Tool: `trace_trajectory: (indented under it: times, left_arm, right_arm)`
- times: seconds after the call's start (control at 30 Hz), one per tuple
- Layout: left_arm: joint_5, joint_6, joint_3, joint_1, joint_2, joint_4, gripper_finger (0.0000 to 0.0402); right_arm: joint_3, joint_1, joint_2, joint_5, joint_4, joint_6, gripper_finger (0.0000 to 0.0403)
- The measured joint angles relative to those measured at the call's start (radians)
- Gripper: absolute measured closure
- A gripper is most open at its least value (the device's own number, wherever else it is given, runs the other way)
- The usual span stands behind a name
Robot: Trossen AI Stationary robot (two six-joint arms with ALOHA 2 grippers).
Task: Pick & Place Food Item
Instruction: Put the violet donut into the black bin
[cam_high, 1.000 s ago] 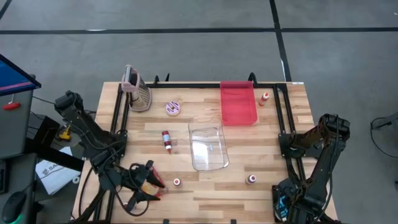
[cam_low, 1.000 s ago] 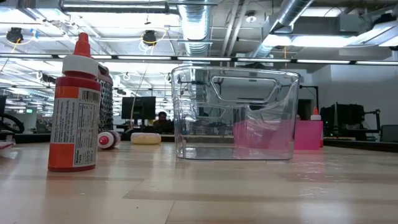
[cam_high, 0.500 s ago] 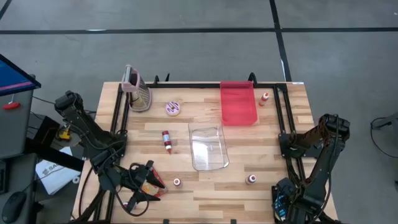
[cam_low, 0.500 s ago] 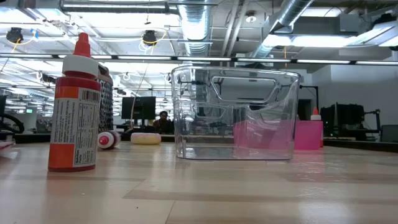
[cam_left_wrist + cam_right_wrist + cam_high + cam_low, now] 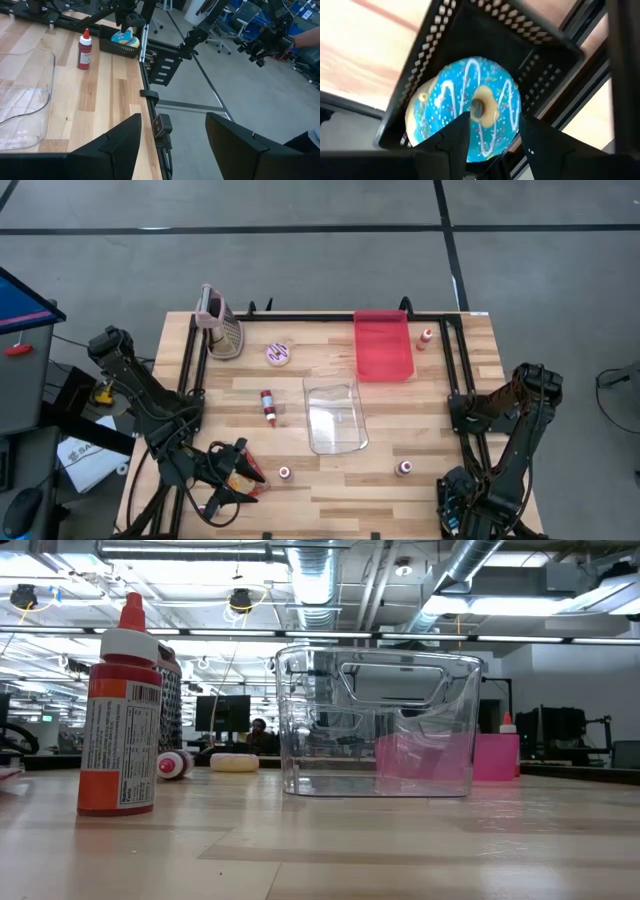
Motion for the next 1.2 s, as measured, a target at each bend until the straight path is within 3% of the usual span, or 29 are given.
trace_trajectory:
  times: [0.2, 0.37, 0.5, 0.63, 0.73, 0.97, 1.1, 1.2]
  left_arm:
    - [0.000, 0.000, 0.000, 0.000, 0.000, 0.000, 0.0183]
    - [-0.022, 0.001, 0.000, 0.001, 0.000, 0.005, 0.0183]
    - [-0.032, 0.054, 0.000, 0.031, 0.000, 0.080, 0.0183]
    - [-0.049, 0.148, 0.014, 0.100, 0.000, 0.078, 0.0183]
    - [-0.054, 0.145, 0.057, 0.183, 0.000, -0.054, 0.0183]
    - [-0.066, 0.121, 0.234, 0.448, 0.000, -0.597, 0.0183]
    - [0.093, 0.194, 0.328, 0.638, -0.006, -0.811, 0.0179]
    - [0.273, 0.258, 0.358, 0.798, -0.014, -0.865, 0.0166]
  right_arm:
    - [0.023, -0.055, -0.028, 0.116, -0.062, -0.024, 0.0241]
    - [0.025, -0.116, -0.088, 0.336, -0.066, -0.039, 0.0241]
    - [0.026, -0.188, -0.147, 0.605, -0.054, -0.064, 0.0241]
    - [0.026, -0.296, -0.194, 0.746, 0.014, -0.230, 0.0241]
    - [0.026, -0.383, -0.222, 0.802, 0.087, -0.402, 0.0241]
    - [0.026, -0.594, -0.310, 0.867, 0.187, -0.741, 0.0241]
    - [0.026, -0.687, -0.379, 0.867, 0.214, -0.889, 0.0241]
    - [0.026, -0.741, -0.442, 0.867, 0.225, -0.973, 0.0241]
